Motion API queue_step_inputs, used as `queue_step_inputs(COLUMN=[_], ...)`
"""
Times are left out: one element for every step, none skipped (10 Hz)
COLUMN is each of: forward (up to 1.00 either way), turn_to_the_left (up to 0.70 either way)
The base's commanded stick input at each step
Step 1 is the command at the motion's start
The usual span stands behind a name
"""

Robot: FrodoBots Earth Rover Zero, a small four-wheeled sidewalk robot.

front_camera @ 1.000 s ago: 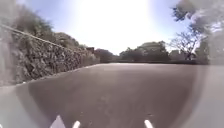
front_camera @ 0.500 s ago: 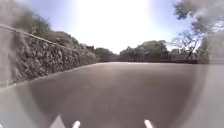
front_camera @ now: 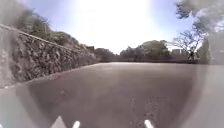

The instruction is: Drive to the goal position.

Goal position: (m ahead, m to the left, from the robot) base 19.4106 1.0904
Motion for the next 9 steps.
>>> queue_step_inputs(forward=[0.7,0.7,0.7,0.7,0.7,0.7,0.7,0.7,0.7], turn_to_the_left=[0.0,0.0,0.0,0.0,0.0,0.0,0.0,0.0,0.0])
